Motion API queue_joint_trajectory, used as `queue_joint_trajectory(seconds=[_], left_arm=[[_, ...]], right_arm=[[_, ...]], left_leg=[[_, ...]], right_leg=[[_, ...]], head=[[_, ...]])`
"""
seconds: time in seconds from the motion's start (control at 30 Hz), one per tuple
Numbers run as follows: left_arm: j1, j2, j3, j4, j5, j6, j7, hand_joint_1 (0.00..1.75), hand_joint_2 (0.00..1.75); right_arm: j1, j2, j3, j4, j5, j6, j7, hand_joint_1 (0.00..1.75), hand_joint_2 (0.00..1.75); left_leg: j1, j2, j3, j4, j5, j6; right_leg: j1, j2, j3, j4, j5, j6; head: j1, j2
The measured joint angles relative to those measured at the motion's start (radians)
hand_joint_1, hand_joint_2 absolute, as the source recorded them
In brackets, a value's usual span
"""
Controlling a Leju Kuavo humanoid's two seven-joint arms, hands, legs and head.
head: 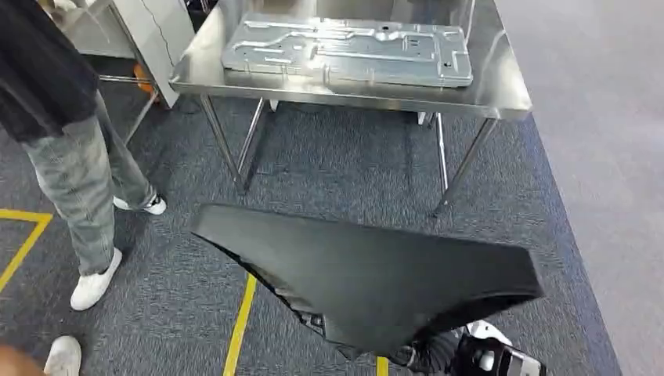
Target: Take the parts from the cabinet and place them on the table.
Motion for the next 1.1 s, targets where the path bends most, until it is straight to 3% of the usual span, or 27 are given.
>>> queue_joint_trajectory(seconds=[0.03,0.07,0.13,0.17,0.2,0.23,0.3,0.37,0.43,0.5,0.53,0.57,0.63,0.67,0.7,0.73,0.77,0.8,0.83,0.87,0.9,0.93,1.0,1.03,1.07,1.1], left_arm=[[0.002,0.000,0.000,0.000,0.000,0.000,0.000,0.00,1.75],[0.003,0.000,0.000,0.000,0.000,0.000,0.000,0.00,1.75],[0.002,0.003,0.000,0.000,0.000,0.000,0.000,0.00,1.75],[0.004,0.003,0.000,0.000,0.000,0.000,0.000,0.00,1.75],[0.002,0.002,0.000,0.000,0.000,0.000,0.000,0.00,1.75],[0.001,0.002,0.000,0.000,0.000,0.000,0.000,0.00,1.75],[0.004,0.002,0.001,0.000,-0.001,0.000,0.000,0.00,1.75],[0.004,0.002,0.002,0.000,-0.006,0.000,0.000,0.00,1.75],[0.001,0.002,0.003,0.000,-0.006,0.000,0.000,0.00,1.75],[0.001,0.002,0.003,0.000,-0.008,-0.001,0.000,0.00,1.75],[0.003,0.002,0.004,0.000,-0.008,-0.001,0.000,0.00,1.75],[0.005,0.002,0.005,0.000,-0.009,-0.001,0.000,0.00,1.75],[0.004,0.002,0.005,0.000,-0.010,-0.002,0.000,0.00,1.75],[0.004,0.002,0.005,0.000,-0.010,-0.003,-0.001,0.00,1.75],[0.001,-0.004,0.006,0.001,-0.011,-0.003,-0.002,0.00,1.75],[-0.002,-0.003,0.007,0.001,-0.011,-0.003,-0.002,0.00,1.75],[-0.002,-0.003,0.007,0.001,-0.014,-0.003,-0.003,0.00,1.75],[-0.001,-0.003,0.008,0.001,-0.017,-0.003,-0.003,0.00,1.75],[-0.001,-0.002,0.009,0.001,-0.018,-0.003,-0.004,0.00,1.75],[-0.002,-0.003,0.009,0.001,-0.018,-0.003,-0.005,0.00,1.75],[-0.005,-0.003,0.010,0.001,-0.018,-0.003,-0.006,0.00,1.75],[-0.008,-0.002,0.011,0.001,-0.018,-0.003,-0.006,0.00,1.75],[-0.005,0.001,0.016,0.001,-0.018,-0.003,-0.006,0.00,1.75],[-0.001,0.001,0.017,0.001,-0.018,-0.003,-0.006,0.00,1.75],[0.000,0.001,0.018,0.001,-0.018,-0.003,-0.006,0.00,1.75],[0.000,0.001,0.020,0.001,-0.018,-0.003,-0.006,0.00,1.75]], right_arm=[[0.000,0.000,0.000,0.000,0.000,0.000,0.000,1.75,1.75],[0.001,0.000,0.000,0.000,0.000,0.000,0.000,1.75,1.75],[0.001,0.000,0.000,0.000,0.000,0.000,0.000,1.75,1.75],[0.001,0.000,0.000,0.001,0.000,0.000,0.000,1.75,1.75],[-0.001,0.000,0.000,0.000,0.000,0.000,0.000,1.75,1.75],[0.000,0.000,0.000,-0.001,-0.001,0.000,0.000,1.75,1.75],[0.000,0.000,0.000,-0.002,-0.001,0.000,0.000,1.75,1.75],[0.000,0.000,-0.001,-0.003,-0.001,0.001,0.000,1.75,1.75],[-0.001,0.000,-0.003,-0.006,-0.001,0.001,-0.001,1.75,1.75],[0.003,0.000,-0.003,-0.005,-0.001,0.001,-0.001,1.75,1.75],[0.003,0.000,-0.003,-0.005,-0.001,0.001,-0.001,1.75,1.75],[0.004,0.000,-0.003,-0.005,-0.001,0.001,-0.001,1.75,1.75],[0.004,0.000,-0.003,-0.006,0.000,0.001,-0.002,1.75,1.75],[0.004,0.000,-0.003,-0.006,0.000,0.001,-0.002,1.75,1.75],[0.007,0.000,-0.006,-0.006,0.002,0.000,-0.006,1.75,1.75],[0.008,0.000,-0.008,-0.009,0.005,-0.001,-0.008,1.75,1.75],[0.008,0.000,-0.009,-0.015,0.006,-0.001,-0.011,1.75,1.75],[0.009,0.000,-0.009,-0.017,0.006,-0.002,-0.013,1.75,1.75],[0.010,0.000,-0.010,-0.019,0.006,-0.002,-0.013,1.75,1.75],[0.012,0.000,-0.010,-0.021,0.007,-0.002,-0.013,1.75,1.75],[0.011,0.000,-0.010,-0.023,0.007,-0.002,-0.013,1.75,1.75],[0.011,0.001,-0.010,-0.024,0.006,-0.002,-0.013,1.75,1.75],[0.014,0.002,-0.010,-0.024,0.007,-0.002,-0.013,1.75,1.75],[0.015,0.002,-0.010,-0.024,0.008,-0.002,-0.013,1.75,1.75],[0.018,0.002,-0.010,-0.024,0.008,-0.002,-0.014,1.75,1.75],[0.019,0.002,-0.010,-0.024,0.009,-0.002,-0.014,1.75,1.75]], left_leg=[[0.001,0.000,-0.018,-0.002,0.033,-0.002],[0.003,0.001,-0.009,-0.051,0.086,-0.002],[0.004,0.003,0.050,-0.226,0.214,-0.001],[0.001,0.006,0.072,-0.266,0.219,0.003],[-0.007,0.006,0.085,-0.290,0.212,0.004],[-0.005,0.004,0.084,-0.296,0.201,0.019],[-0.007,0.003,0.087,-0.304,0.195,0.031],[0.000,0.000,0.108,-0.312,0.187,0.045],[-0.001,0.000,0.119,-0.312,0.176,0.055],[-0.002,-0.002,0.135,-0.314,0.162,0.055],[-0.003,-0.003,0.146,-0.314,0.153,0.054],[-0.005,-0.005,0.162,-0.314,0.142,0.053],[-0.009,-0.007,0.198,-0.320,0.124,0.051],[-0.008,-0.007,0.207,-0.328,0.117,0.051],[-0.012,-0.009,0.223,-0.330,0.110,0.044],[-0.010,-0.012,0.220,-0.334,0.103,0.037],[-0.010,-0.012,0.228,-0.350,0.100,0.032],[-0.013,-0.011,0.237,-0.331,0.122,0.024],[-0.017,-0.012,0.247,-0.333,0.120,0.018],[-0.013,-0.007,0.246,-0.312,0.104,0.019],[-0.013,-0.004,0.218,-0.252,0.094,0.016],[-0.010,-0.003,0.171,-0.178,0.072,0.011],[-0.008,-0.002,0.075,-0.049,-0.004,0.000],[-0.007,-0.002,0.045,-0.024,-0.021,-0.002],[-0.005,-0.001,0.034,-0.045,-0.003,-0.007],[-0.005,0.000,0.043,-0.099,0.038,-0.005]], right_leg=[[0.000,0.002,0.014,0.000,-0.011,0.001],[-0.001,0.003,0.030,0.000,-0.022,0.004],[-0.004,0.003,0.069,-0.002,-0.047,0.012],[-0.004,0.003,0.081,-0.012,-0.056,0.020],[0.001,0.006,0.080,-0.009,-0.062,0.028],[0.002,0.005,0.079,-0.016,-0.062,0.030],[0.001,0.005,0.090,-0.020,-0.060,0.038],[-0.002,0.005,0.075,0.027,-0.068,0.047],[-0.004,0.005,-0.026,0.189,-0.123,0.055],[-0.004,0.005,-0.132,0.330,-0.176,0.057],[-0.004,0.004,-0.159,0.343,-0.172,0.055],[-0.003,0.005,-0.164,0.310,-0.138,0.050],[0.005,0.005,-0.124,0.160,-0.018,0.030],[0.016,0.004,-0.101,0.071,0.057,0.008],[0.026,0.013,-0.103,0.044,0.066,-0.001],[0.027,0.017,-0.099,0.034,0.048,-0.003],[0.027,0.015,-0.092,0.030,0.053,-0.006],[0.026,0.017,-0.084,0.016,0.054,-0.011],[0.018,0.018,-0.064,0.008,0.058,-0.012],[0.014,0.014,-0.044,-0.003,0.059,-0.007],[0.012,0.013,-0.036,-0.004,0.053,-0.013],[0.012,0.012,-0.034,-0.002,0.046,-0.013],[0.012,0.012,-0.024,-0.002,0.031,-0.013],[0.011,0.013,-0.016,-0.001,0.023,-0.012],[0.011,0.014,-0.004,0.001,0.013,-0.011],[0.011,0.014,0.008,0.004,0.002,-0.008]], head=[[0.000,0.000],[0.000,0.000],[0.000,0.000],[0.000,0.000],[0.000,0.000],[0.000,0.000],[0.000,0.000],[0.000,0.000],[0.000,0.000],[0.001,0.000],[0.000,0.000],[0.000,0.000],[0.000,0.000],[0.001,0.000],[0.000,0.000],[0.001,0.000],[0.001,0.000],[0.000,0.000],[0.001,0.000],[0.001,0.000],[0.001,0.000],[0.000,0.000],[0.000,0.000],[0.000,0.000],[0.000,0.000],[0.000,0.000]])
